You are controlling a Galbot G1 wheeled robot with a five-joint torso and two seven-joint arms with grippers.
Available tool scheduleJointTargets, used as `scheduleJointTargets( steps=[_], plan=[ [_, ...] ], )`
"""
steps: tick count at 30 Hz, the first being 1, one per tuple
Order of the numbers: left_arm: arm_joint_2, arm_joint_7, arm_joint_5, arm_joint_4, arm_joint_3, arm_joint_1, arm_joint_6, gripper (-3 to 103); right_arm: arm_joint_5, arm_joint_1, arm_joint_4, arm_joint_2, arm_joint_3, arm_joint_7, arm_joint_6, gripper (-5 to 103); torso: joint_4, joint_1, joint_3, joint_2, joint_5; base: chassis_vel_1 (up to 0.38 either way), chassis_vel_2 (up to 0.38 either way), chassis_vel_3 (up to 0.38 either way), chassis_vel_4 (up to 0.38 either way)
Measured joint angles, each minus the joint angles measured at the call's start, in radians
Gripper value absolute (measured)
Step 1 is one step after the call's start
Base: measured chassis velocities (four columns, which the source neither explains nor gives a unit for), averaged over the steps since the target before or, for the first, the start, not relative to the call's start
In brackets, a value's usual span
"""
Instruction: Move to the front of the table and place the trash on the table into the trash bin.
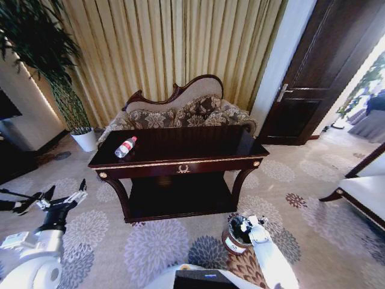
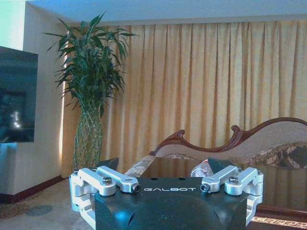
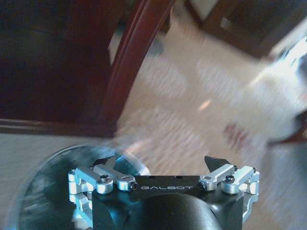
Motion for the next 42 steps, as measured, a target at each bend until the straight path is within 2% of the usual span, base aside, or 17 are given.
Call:
scheduleJointTargets(
  steps=[2,3,5,10,13,14,17,24,27,29,30,32,33,35,37,39,42],
  plan=[
    [0.0,0.0,0.002,0.0,0.001,-0.001,0.0,100,0.006,-0.001,0.001,0.001,-0.002,0.0,-0.012,100,0.0002,0.0,0.0,0.0,0.0006,0.0,0.0,0.0,0.0],
    [0.0,0.0,0.003,0.0,0.002,-0.002,0.001,100,-0.017,-0.001,0.0,0.0,0.003,0.0,-0.009,100,0.0004,0.0,0.0,0.0,-0.0009,0.0,0.0,0.0,0.0],
    [0.001,0.0,0.003,0.0,0.002,-0.002,0.002,100,-0.026,-0.001,-0.002,0.0,0.007,0.0,-0.006,100,0.0001,0.0,0.0,0.0,-0.0011,0.0,0.0,0.0,0.0],
    [0.003,0.0,0.003,0.002,0.0,-0.002,0.002,100,-0.014,0.001,-0.003,0.001,0.01,0.0,0.001,100,0.0002,0.0,0.0,0.0,-0.0008,0.0,0.0,0.0,0.0],
    [0.0,0.0,0.003,0.002,0.0,-0.001,0.002,100,0.069,-0.001,0.05,0.009,0.032,0.0,0.022,100,0.0001,0.0,0.0,0.0,-0.0003,0.0,0.0,0.0,0.0],
    [0.0,0.0,0.003,0.002,0.0,-0.001,0.002,100,0.069,-0.001,0.05,0.009,0.032,0.0,0.022,100,0.0001,0.0,0.0,0.0,-0.0003,0.0,0.0,0.0,0.0],
    [-0.001,-0.001,0.003,0.003,-0.004,0.002,0.0,100,0.211,-0.029,0.201,0.011,0.072,0.0,0.028,100,0.0005,0.0,0.0,0.0,-0.0005,0.0,0.0,0.0,0.0],
    [-0.001,-0.002,0.002,0.003,-0.007,0.001,0.0,100,0.228,-0.1,0.375,-0.017,0.125,0.0,0.121,100,-0.0003,0.0,0.0,0.0,-0.0005,0.0,0.0,0.0,0.0],
    [-0.002,-0.004,0.007,0.003,0.004,-0.01,0.002,100,0.349,-0.195,0.619,-0.041,0.137,0.001,0.147,100,-0.0001,0.0,0.0,0.0,-0.0004,0.0,0.0,0.0,0.0],
    [-0.002,-0.005,0.008,0.001,0.007,-0.013,0.003,100,0.383,-0.214,0.674,-0.045,0.136,0.001,0.144,100,0.0003,0.0,0.0,0.0,-0.0006,0.0,0.0,0.0,0.0],
    [-0.004,-0.011,0.011,-0.006,0.015,-0.019,0.009,100,0.465,-0.264,0.821,-0.048,0.127,0.001,0.117,100,0.0003,0.0,0.0,0.0,-0.0008,0.0,0.0,0.0,0.0],
    [-0.005,-0.014,0.013,-0.012,0.02,-0.023,0.013,100,0.535,-0.303,0.954,-0.049,0.111,0.001,0.083,100,0.0001,0.0,0.0,0.0,-0.0008,0.0,0.0,0.0,0.0],
    [-0.005,-0.014,0.013,-0.012,0.02,-0.023,0.013,100,0.535,-0.303,0.954,-0.049,0.111,0.001,0.083,100,0.0001,0.0,0.0,0.0,-0.0008,0.0,0.0,0.0,0.0],
    [-0.005,-0.017,0.014,-0.024,0.02,-0.024,0.016,100,0.625,-0.347,1.148,-0.047,0.07,0.0,0.02,100,0.0001,0.0,0.0,0.0,-0.0007,0.0,0.0,0.0,0.0],
    [-0.005,-0.017,0.014,-0.028,0.018,-0.024,0.016,100,0.645,-0.352,1.192,-0.047,0.055,0.001,0.0,100,0.0001,0.0,0.0,0.0,-0.0009,0.0,0.0,0.0,0.0],
    [-0.006,-0.018,0.011,-0.039,0.009,-0.018,0.017,100,0.698,-0.343,1.31,-0.056,-0.009,0.001,-0.066,100,0.0002,0.0,0.0,0.0,-0.0008,0.0,0.0,0.0,0.0],
    [-0.007,-0.017,0.0,-0.048,0.001,-0.014,0.017,100,0.753,-0.318,1.381,-0.075,-0.075,0.0,-0.127,100,0.0006,0.0,0.0,0.0,-0.0006,0.0,0.0,0.0,0.0]
  ],
)
